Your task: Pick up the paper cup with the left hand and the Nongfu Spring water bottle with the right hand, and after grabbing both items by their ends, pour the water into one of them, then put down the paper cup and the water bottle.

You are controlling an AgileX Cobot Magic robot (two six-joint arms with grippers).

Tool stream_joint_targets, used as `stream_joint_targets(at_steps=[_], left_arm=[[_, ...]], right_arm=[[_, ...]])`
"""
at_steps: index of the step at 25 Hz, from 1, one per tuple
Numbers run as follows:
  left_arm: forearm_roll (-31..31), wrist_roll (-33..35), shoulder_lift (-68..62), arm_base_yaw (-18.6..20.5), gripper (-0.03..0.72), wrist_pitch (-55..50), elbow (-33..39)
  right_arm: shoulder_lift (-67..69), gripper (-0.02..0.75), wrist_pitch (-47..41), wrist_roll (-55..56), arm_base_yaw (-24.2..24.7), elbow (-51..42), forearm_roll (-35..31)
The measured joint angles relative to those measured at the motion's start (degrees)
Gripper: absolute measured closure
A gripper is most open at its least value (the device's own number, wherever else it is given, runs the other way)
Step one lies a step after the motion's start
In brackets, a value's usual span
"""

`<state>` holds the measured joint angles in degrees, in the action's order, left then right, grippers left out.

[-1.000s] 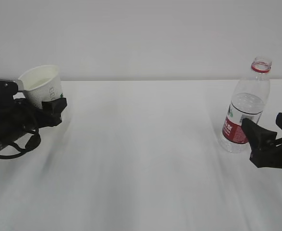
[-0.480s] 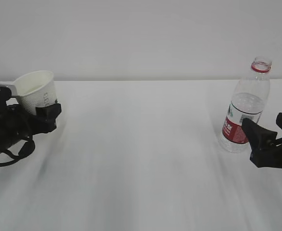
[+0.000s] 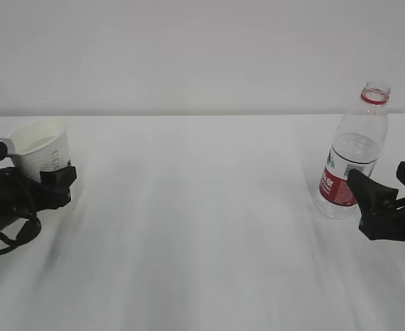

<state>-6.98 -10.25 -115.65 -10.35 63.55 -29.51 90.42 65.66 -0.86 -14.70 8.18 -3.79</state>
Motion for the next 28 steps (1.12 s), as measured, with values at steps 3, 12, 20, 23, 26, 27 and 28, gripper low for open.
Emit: stream_joint_targets(at_steps=[3, 12, 20, 23, 26, 27, 28], left_arm=[[1.6, 0.3, 0.2, 0.0, 0.244, 0.0, 0.5], [2.5, 0.5, 0.2, 0.0, 0.245, 0.0, 0.5], [2.8, 0.5, -1.4, 0.0, 0.248, 0.1, -1.9], [3.0, 0.5, -2.7, 0.0, 0.249, 0.1, -2.7], [4.3, 0.5, -4.0, 0.0, 0.250, 0.1, -3.0], [4.6, 0.6, -4.4, 0.0, 0.251, 0.1, -3.0], [5.0, 0.6, -4.5, 0.0, 0.251, 0.1, -3.0]], right_arm=[[0.0, 0.148, 0.0, 0.0, 0.0, 0.0, 0.0], [0.0, 0.148, 0.0, 0.0, 0.0, 0.0, 0.0], [0.0, 0.148, 0.0, 0.0, 0.0, 0.0, 0.0], [0.0, 0.148, 0.0, 0.0, 0.0, 0.0, 0.0], [0.0, 0.148, 0.0, 0.0, 0.0, 0.0, 0.0], [0.0, 0.148, 0.0, 0.0, 0.0, 0.0, 0.0], [0.0, 0.148, 0.0, 0.0, 0.0, 0.0, 0.0]])
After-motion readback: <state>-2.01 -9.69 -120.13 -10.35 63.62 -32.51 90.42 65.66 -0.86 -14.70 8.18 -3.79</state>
